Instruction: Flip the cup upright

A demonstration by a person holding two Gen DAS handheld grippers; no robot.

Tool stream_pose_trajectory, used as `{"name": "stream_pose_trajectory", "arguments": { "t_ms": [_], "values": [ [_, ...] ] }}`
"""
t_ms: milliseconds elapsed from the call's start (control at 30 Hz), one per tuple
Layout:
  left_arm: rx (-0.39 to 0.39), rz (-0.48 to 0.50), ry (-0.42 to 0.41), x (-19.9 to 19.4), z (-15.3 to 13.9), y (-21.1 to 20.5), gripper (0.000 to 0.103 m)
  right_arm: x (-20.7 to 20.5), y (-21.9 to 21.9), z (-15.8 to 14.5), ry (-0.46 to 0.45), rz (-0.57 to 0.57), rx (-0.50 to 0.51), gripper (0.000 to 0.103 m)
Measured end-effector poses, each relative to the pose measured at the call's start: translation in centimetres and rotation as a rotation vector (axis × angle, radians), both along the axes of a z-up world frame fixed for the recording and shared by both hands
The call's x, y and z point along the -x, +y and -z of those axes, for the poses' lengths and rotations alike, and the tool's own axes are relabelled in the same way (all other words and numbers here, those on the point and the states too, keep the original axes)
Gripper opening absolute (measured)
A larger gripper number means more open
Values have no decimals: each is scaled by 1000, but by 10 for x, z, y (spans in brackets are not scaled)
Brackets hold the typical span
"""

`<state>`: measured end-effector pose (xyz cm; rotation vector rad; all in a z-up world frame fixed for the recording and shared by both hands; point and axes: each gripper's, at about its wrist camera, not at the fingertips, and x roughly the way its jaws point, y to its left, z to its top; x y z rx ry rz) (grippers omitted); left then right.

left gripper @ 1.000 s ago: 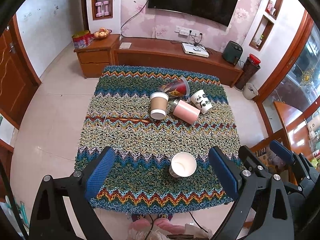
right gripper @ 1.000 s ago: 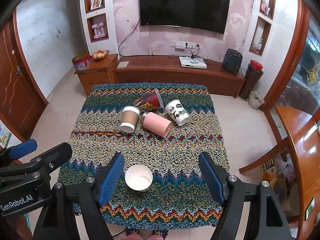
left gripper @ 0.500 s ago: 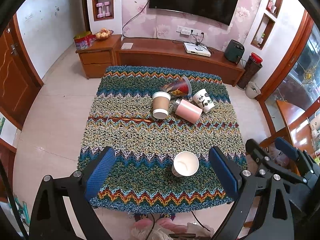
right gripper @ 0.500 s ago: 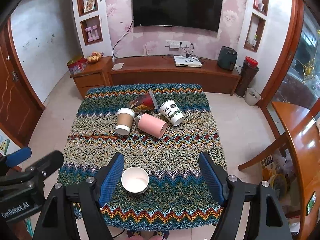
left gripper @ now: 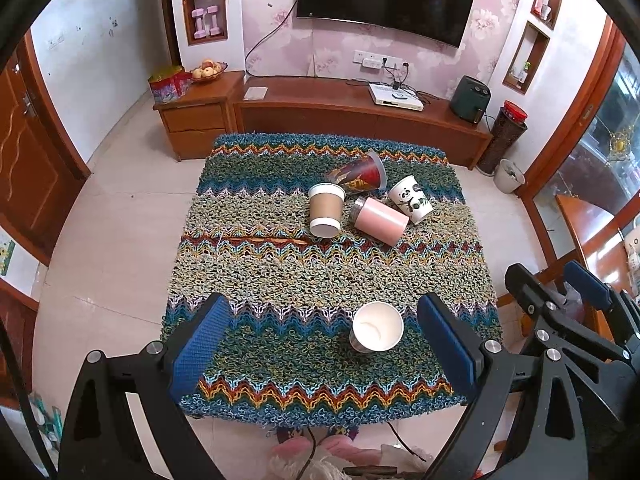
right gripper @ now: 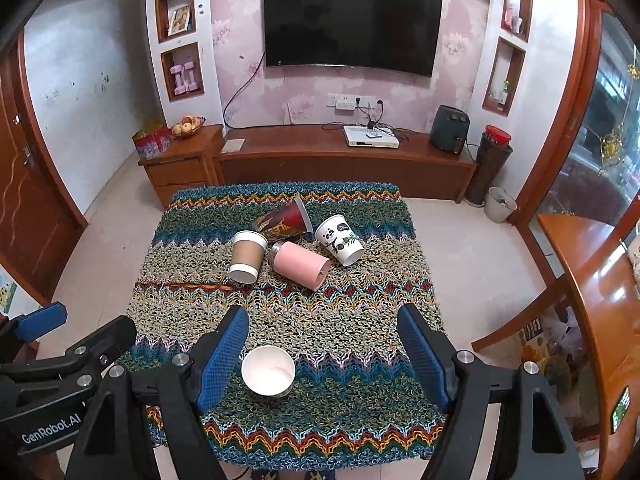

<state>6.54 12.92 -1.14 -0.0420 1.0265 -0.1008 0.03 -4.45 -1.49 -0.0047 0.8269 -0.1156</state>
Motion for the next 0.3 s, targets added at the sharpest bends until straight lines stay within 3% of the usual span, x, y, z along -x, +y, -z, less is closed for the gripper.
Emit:
{"name": "stream_pose_trajectory", "arguments": {
  "t_ms": [300],
  "values": [
    [-1,-1,0,0,0,1,96,-1,3,1,-4,4,6,78]
  ]
}}
